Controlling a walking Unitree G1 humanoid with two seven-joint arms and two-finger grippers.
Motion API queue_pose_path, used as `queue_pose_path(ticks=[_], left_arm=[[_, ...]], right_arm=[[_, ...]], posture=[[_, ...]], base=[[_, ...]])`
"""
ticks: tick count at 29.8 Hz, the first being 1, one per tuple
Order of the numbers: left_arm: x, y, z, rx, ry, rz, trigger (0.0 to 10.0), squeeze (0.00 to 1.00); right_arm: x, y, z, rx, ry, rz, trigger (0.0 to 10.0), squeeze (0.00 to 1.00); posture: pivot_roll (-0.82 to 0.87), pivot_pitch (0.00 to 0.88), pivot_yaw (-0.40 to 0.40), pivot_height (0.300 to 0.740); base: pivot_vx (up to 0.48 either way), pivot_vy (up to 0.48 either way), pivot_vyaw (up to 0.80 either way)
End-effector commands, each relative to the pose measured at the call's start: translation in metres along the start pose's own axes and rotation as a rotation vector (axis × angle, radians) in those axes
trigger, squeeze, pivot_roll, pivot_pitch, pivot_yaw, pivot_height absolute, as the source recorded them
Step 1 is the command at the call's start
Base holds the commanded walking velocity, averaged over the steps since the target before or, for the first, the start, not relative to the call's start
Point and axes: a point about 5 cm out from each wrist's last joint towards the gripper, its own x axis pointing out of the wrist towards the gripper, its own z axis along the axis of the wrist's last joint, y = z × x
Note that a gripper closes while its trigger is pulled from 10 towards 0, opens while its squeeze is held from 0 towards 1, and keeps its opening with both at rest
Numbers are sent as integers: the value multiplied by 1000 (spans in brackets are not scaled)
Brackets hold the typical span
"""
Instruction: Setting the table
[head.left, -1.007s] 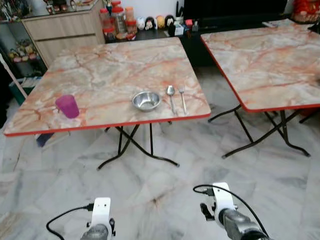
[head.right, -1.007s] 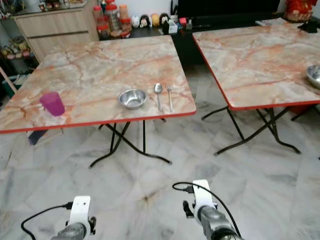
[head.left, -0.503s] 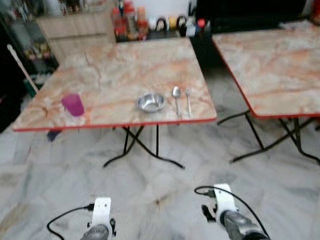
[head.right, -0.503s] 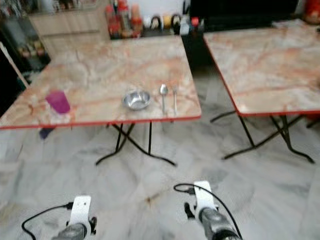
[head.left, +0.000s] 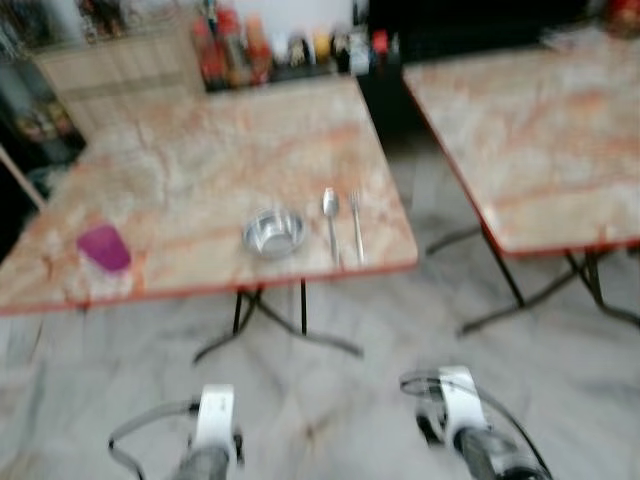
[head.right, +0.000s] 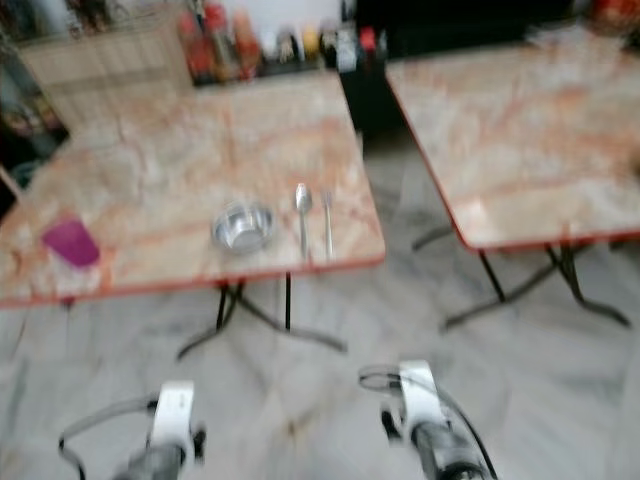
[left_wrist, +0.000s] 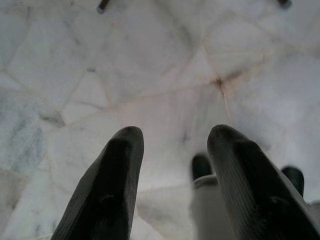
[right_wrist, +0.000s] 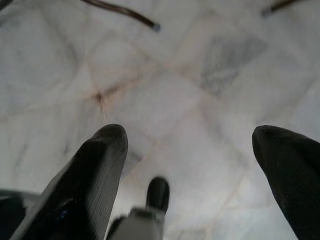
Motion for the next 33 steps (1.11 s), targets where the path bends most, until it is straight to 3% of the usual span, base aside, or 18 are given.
queue_pose_path(ticks=[1,26,33], left_arm=[[0,13,-6,15,18,34,10000,0],[0,13,-6,26,21,37,10000,0],[0,16,-6,49,28,101,10000,0]], right_arm=[[2,14,3,-3,-8,35,10000,0],[2,14,4,-9,-7,38,10000,0],[2,14,4,-10,-6,40,10000,0]], posture=[[-75,27,68,740],[-73,27,67,740],[-71,27,66,740]], base=[[330,0,0],[330,0,0],[0,0,0]])
